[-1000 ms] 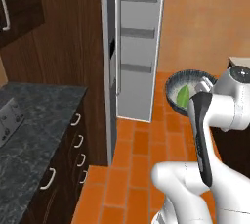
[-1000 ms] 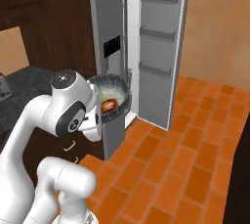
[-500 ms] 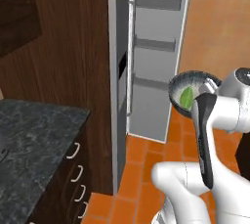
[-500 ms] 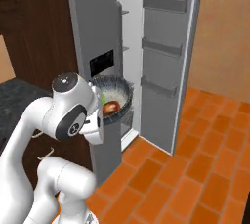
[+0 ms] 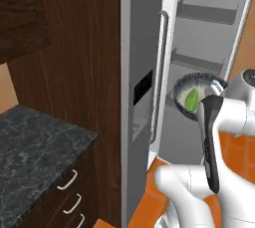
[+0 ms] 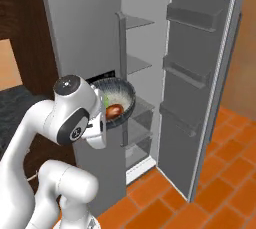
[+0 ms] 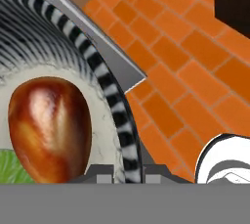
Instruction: Pick the chicken drumstick and lemon wedge from their plates and place them in the bowl. Then put the bowl in the fridge.
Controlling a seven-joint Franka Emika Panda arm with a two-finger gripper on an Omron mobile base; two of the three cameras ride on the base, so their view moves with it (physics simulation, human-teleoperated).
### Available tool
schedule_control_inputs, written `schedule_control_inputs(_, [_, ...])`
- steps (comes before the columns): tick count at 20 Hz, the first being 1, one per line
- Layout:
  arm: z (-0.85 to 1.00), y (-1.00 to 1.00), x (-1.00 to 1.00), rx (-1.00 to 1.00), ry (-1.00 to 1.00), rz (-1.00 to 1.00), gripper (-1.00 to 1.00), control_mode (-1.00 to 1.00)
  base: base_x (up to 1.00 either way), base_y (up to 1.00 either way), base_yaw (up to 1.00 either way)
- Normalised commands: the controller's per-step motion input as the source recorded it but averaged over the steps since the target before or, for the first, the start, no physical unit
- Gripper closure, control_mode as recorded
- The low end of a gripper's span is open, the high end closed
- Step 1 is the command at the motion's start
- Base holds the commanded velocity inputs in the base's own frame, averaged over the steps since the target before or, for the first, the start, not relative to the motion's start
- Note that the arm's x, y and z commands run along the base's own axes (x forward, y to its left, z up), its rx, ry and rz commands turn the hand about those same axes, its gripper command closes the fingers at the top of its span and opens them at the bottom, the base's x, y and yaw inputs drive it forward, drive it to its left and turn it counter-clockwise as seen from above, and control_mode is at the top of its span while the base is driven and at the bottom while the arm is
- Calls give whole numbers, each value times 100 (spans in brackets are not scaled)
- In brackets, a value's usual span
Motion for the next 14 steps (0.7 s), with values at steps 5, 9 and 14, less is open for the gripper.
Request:
schedule_control_inputs(5, [0, 0, 0, 0, 0, 0, 100, 100, 8, -76, 38])
schedule_control_inputs(9, [0, 0, 0, 0, 0, 0, 100, 100, -5, -56, 37])
schedule_control_inputs(14, [0, 0, 0, 0, 0, 0, 100, 100, 0, -62, 41])
